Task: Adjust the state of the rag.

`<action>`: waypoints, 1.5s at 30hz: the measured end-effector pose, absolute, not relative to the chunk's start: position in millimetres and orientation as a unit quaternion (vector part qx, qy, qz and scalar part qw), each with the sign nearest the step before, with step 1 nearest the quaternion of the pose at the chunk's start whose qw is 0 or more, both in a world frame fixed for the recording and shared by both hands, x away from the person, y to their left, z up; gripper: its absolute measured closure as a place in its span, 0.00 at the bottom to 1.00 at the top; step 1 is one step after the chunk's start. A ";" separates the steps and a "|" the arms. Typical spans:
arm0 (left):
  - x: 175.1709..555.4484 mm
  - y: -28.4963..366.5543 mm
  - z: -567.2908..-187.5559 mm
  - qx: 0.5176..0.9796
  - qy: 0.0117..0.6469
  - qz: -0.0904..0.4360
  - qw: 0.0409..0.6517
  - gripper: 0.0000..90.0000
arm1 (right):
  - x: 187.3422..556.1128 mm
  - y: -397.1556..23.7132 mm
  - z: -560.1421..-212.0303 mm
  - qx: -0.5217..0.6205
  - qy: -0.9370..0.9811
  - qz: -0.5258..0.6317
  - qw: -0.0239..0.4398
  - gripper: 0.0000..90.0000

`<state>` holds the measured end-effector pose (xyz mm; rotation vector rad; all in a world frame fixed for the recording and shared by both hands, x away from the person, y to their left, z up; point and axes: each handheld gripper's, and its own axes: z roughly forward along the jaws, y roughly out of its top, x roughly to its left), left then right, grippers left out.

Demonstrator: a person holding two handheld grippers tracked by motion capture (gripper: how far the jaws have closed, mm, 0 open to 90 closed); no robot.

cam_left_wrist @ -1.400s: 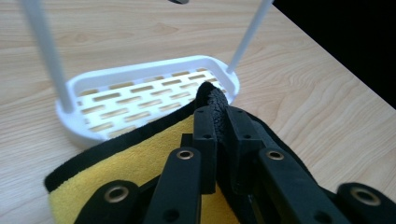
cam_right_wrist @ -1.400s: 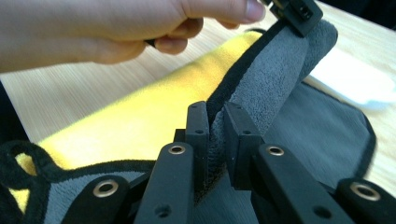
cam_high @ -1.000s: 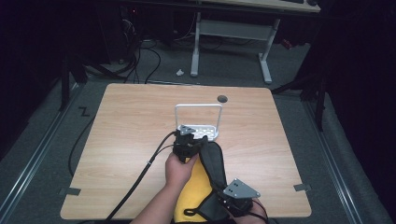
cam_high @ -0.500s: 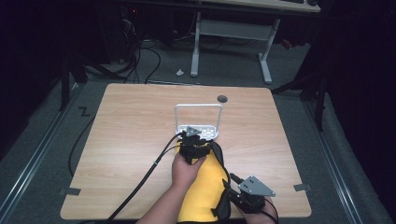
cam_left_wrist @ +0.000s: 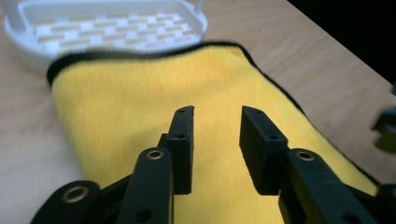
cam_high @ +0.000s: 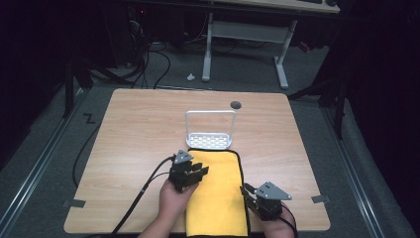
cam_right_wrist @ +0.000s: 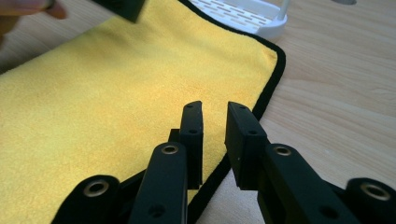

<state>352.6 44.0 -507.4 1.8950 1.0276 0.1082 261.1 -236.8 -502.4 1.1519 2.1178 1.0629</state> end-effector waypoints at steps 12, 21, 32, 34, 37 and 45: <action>318.1 55.4 -523.4 0.818 0.391 0.078 0.415 0.98 | 307.3 -221.8 -516.9 0.428 0.805 0.348 0.219 1.00; 311.5 78.9 -531.2 0.818 0.387 0.054 0.421 0.99 | 321.9 -206.1 -524.3 0.421 0.820 0.330 0.205 1.00; 295.6 102.2 -527.8 0.816 0.388 0.046 0.425 0.92 | 290.6 -192.5 -525.2 0.392 0.833 0.341 0.188 1.00; 299.3 102.1 -526.2 0.814 0.392 0.050 0.426 0.87 | 291.1 -192.1 -525.5 0.393 0.833 0.342 0.188 1.00; 323.4 101.4 -519.9 0.798 0.413 0.078 0.432 0.76 | 290.3 -190.6 -526.3 0.387 0.834 0.341 0.197 1.00; 375.6 89.0 -519.2 0.774 0.469 0.094 0.415 0.50 | 291.3 -192.8 -526.7 0.383 0.835 0.346 0.191 1.00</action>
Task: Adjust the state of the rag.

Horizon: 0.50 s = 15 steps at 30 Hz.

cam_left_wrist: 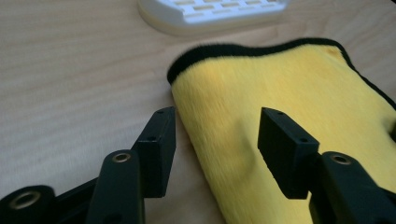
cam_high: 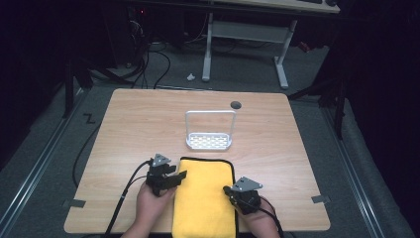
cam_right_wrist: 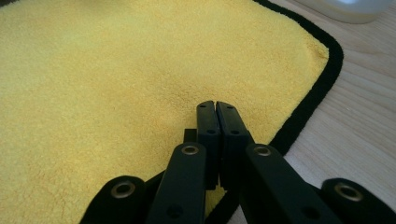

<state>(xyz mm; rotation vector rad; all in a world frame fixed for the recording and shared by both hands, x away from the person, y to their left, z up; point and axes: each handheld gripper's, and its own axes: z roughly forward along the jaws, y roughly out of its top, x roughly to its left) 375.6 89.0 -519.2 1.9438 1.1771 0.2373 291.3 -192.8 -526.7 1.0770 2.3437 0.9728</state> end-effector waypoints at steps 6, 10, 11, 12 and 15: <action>396.2 78.7 -524.5 0.772 0.498 0.076 0.387 0.69 | 291.8 -193.3 -526.9 0.382 0.835 0.348 0.191 0.99; 396.9 83.6 -526.7 0.765 0.498 0.061 0.403 0.87 | 292.2 -193.7 -526.9 0.384 0.833 0.350 0.188 0.97; 397.4 85.0 -527.5 0.761 0.504 0.056 0.406 0.90 | 292.9 -194.0 -526.8 0.388 0.831 0.354 0.184 0.95; 397.4 85.0 -527.5 0.761 0.504 0.056 0.406 0.91 | 293.6 -194.3 -526.3 0.390 0.830 0.357 0.179 0.91; 398.6 92.0 -533.0 0.746 0.511 0.031 0.426 0.92 | 300.2 -194.4 -522.1 0.399 0.822 0.366 0.178 0.79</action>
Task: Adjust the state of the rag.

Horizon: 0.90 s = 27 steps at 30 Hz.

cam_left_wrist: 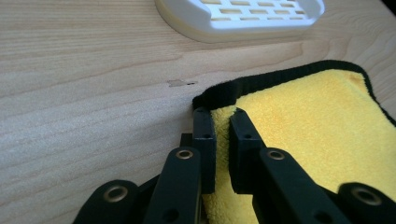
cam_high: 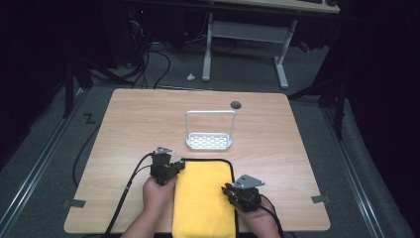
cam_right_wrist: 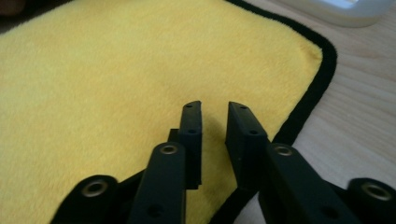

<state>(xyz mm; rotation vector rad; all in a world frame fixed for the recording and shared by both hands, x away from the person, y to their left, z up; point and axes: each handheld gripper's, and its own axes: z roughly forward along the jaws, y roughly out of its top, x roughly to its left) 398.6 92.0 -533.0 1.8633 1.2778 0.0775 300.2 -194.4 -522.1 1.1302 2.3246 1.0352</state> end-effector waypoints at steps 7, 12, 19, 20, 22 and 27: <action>397.9 101.8 -539.4 0.729 0.513 0.002 0.453 0.91 | 341.9 -191.5 -512.2 0.434 0.800 0.363 0.197 0.61; 392.1 97.3 -538.6 0.737 0.504 0.032 0.449 0.90 | 369.8 -184.9 -518.4 0.451 0.809 0.333 0.178 0.59; 390.7 96.4 -538.7 0.739 0.501 0.036 0.449 0.89 | 375.6 -183.9 -522.0 0.455 0.811 0.324 0.178 0.54; 390.7 96.4 -538.7 0.739 0.501 0.035 0.449 0.89 | 375.3 -183.4 -522.5 0.455 0.811 0.323 0.177 0.54; 390.7 96.5 -538.8 0.739 0.501 0.035 0.449 0.89 | 374.7 -182.1 -523.7 0.456 0.810 0.323 0.179 0.56; 390.6 96.6 -538.8 0.739 0.500 0.034 0.450 0.89 | 372.3 -180.7 -526.0 0.457 0.803 0.334 0.185 0.69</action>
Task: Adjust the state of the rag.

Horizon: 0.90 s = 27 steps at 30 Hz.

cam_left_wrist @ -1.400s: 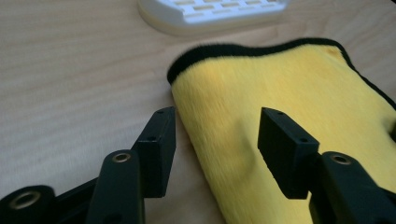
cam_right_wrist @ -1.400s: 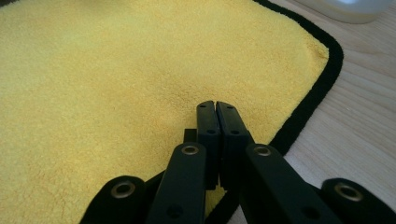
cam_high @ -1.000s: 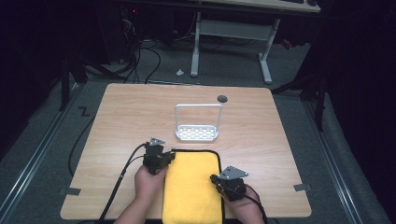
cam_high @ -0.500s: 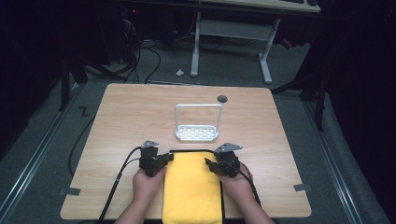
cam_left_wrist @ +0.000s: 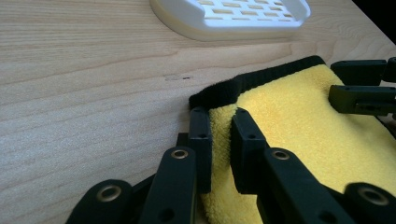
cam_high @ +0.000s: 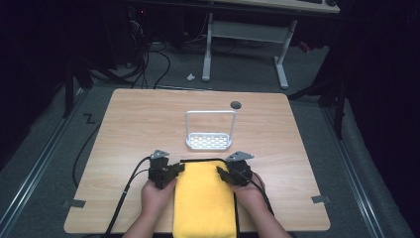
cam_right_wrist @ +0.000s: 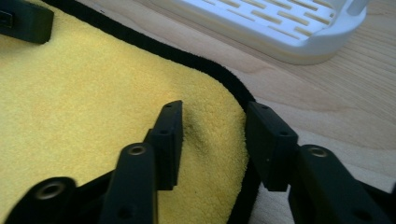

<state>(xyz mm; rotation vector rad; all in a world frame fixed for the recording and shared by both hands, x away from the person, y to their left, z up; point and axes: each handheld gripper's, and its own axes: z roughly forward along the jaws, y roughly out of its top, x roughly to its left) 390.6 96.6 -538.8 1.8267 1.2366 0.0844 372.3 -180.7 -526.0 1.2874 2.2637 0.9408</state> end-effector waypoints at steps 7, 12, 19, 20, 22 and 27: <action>390.7 96.9 -538.8 0.739 0.500 0.032 0.450 0.89 | 369.4 -176.5 -526.1 0.446 0.808 0.340 0.179 0.88; 390.5 96.8 -538.9 0.738 0.500 0.032 0.451 0.88 | 368.2 -176.2 -526.9 0.441 0.809 0.342 0.183 0.90; 381.6 96.1 -535.1 0.740 0.476 0.064 0.470 0.91 | 357.5 -180.1 -522.6 0.432 0.797 0.370 0.202 0.91; 380.4 95.9 -534.5 0.742 0.472 0.066 0.472 0.92 | 354.9 -181.3 -522.2 0.433 0.794 0.376 0.202 0.91; 380.2 96.2 -534.3 0.742 0.470 0.065 0.473 0.92 | 352.3 -182.4 -521.4 0.433 0.791 0.381 0.202 0.91; 379.4 98.5 -533.9 0.732 0.474 0.066 0.484 0.92 | 345.7 -187.6 -516.4 0.440 0.775 0.414 0.186 0.91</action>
